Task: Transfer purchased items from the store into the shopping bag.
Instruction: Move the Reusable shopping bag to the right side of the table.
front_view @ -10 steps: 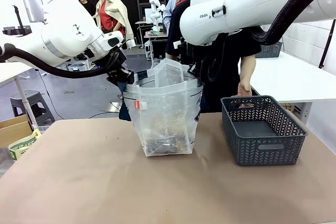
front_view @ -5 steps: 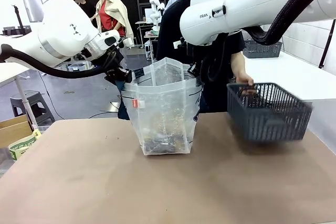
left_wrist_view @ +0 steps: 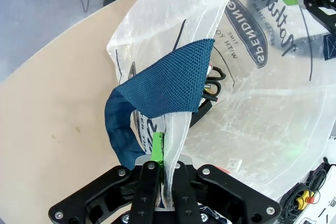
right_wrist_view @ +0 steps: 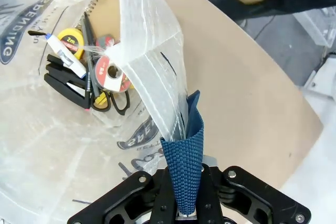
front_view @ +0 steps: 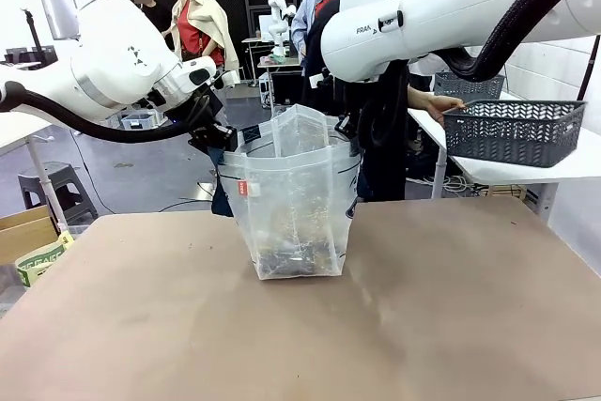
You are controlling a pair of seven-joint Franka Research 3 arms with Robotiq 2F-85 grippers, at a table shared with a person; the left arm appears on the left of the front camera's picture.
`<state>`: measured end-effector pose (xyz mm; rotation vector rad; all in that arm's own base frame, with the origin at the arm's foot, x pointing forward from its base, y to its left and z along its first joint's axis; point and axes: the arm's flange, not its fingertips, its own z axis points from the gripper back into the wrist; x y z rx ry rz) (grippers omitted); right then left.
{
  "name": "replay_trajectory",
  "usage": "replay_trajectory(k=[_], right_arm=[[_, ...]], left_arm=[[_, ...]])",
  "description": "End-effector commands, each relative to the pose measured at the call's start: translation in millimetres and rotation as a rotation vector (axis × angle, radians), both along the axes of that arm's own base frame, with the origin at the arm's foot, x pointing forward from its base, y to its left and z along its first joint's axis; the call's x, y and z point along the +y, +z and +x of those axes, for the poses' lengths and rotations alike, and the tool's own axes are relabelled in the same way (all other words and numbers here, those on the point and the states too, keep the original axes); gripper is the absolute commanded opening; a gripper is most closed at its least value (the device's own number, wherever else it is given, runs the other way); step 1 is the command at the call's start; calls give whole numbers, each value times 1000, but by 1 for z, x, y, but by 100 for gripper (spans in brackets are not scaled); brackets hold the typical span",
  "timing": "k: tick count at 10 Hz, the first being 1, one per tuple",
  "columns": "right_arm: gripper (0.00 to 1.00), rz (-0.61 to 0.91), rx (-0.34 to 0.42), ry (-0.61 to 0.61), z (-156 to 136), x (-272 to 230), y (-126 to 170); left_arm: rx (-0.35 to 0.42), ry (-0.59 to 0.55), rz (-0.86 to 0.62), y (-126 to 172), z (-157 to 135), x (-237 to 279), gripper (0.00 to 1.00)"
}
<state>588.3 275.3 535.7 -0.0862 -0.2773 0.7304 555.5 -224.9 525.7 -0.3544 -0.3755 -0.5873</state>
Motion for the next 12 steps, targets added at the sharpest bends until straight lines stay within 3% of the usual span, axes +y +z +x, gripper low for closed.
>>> replay_trajectory(k=[1, 12], right_arm=[[0, 1, -3, -1, 0, -1, 2], [0, 1, -3, -1, 0, -1, 2]], left_arm=[[-4, 3, -2, 5, 0, 2, 0], [-4, 3, -2, 5, 0, 2, 0]])
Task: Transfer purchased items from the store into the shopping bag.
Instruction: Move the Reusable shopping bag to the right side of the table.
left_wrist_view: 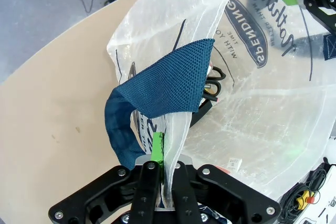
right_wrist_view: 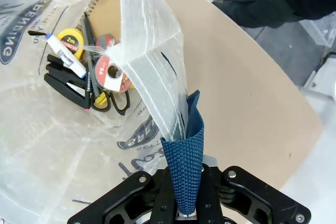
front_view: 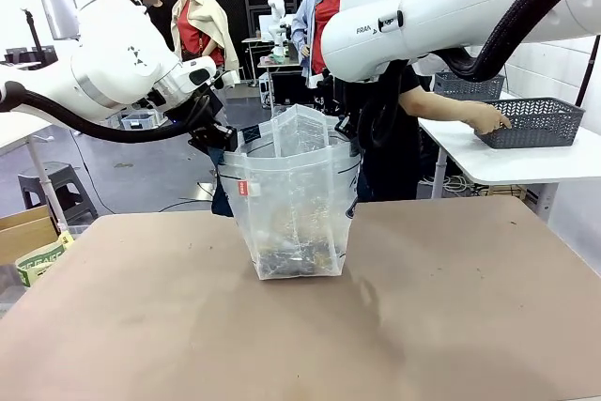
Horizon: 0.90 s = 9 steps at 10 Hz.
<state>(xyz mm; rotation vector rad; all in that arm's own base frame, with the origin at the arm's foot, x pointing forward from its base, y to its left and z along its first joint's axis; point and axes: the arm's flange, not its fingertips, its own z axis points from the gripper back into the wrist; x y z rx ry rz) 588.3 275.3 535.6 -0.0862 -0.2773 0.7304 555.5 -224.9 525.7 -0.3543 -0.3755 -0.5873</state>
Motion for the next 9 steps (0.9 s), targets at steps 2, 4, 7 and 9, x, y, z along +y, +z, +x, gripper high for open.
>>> replay_trajectory(k=[2, 4, 7, 9], right_arm=[[0, 1, -3, -1, 0, -1, 2], [0, 1, -3, -1, 0, -1, 2], [0, 1, -3, -1, 0, -1, 2], [0, 1, -3, -1, 0, -1, 2]], left_arm=[[-4, 3, -2, 5, 0, 2, 0], [-4, 3, -2, 5, 0, 2, 0], [-4, 3, -2, 5, 0, 2, 0], [-4, 3, -2, 5, 0, 2, 0]])
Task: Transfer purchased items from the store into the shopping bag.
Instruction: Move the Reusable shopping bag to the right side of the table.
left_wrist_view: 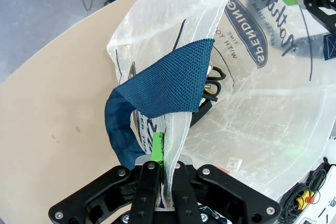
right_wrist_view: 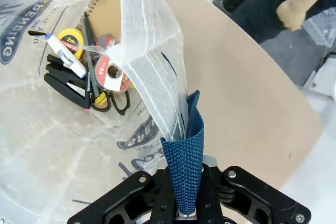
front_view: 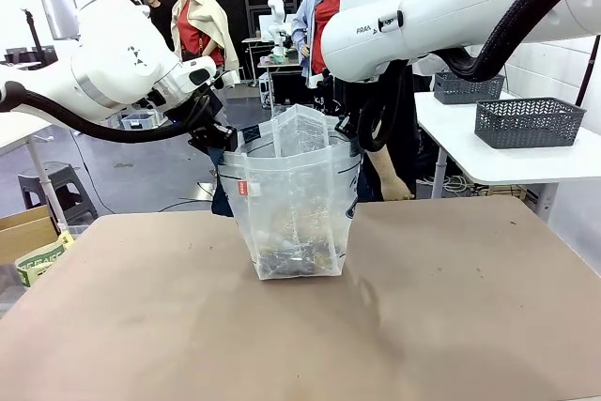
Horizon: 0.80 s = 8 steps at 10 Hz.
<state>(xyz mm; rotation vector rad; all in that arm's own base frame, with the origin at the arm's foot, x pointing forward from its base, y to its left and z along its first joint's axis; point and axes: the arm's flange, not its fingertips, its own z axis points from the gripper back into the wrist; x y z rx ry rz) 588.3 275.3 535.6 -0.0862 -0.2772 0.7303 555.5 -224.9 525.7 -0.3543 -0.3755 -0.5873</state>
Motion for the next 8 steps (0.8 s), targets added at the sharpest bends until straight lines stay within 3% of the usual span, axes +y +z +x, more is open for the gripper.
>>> replay_trajectory(k=[1, 8], right_arm=[[0, 1, -3, -1, 0, -1, 2], [0, 1, -3, -1, 0, -1, 2]], left_arm=[[-4, 3, -2, 5, 0, 2, 0], [-4, 3, -2, 5, 0, 2, 0]])
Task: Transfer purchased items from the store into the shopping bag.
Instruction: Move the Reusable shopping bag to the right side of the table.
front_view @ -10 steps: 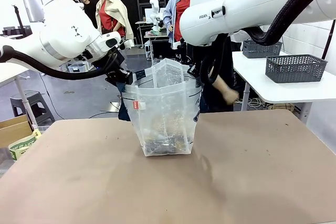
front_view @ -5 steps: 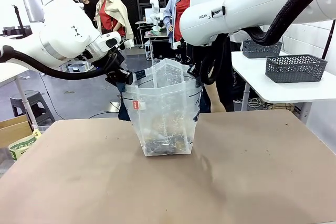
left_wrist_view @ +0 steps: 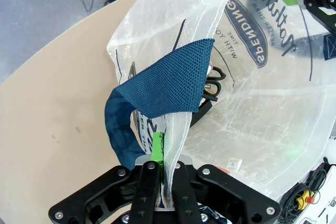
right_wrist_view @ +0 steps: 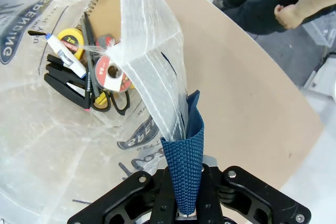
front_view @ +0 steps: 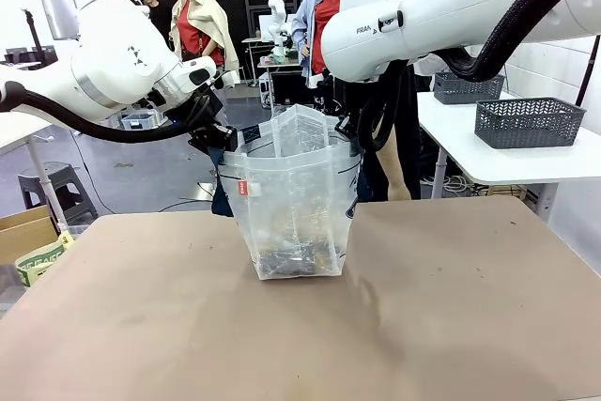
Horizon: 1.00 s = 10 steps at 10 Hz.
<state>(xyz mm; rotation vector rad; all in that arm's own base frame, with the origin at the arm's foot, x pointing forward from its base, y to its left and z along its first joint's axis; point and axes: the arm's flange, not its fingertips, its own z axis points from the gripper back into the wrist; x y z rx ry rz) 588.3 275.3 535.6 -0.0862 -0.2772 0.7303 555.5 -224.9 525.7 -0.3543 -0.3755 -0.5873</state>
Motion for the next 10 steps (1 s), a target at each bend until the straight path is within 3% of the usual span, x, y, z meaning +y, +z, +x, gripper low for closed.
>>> replay_trajectory(k=[1, 6, 10], right_arm=[[0, 0, 0, 0, 0, 0, 0], [0, -82, -28, -231, -7, 13, 4], [0, 9, -21, -399, -3, 31, 6]], left_arm=[[0, 0, 0, 0, 0, 0, 0], [43, 144, -17, 11, 13, -26, 0], [50, 178, -27, 8, 30, -49, 0]])
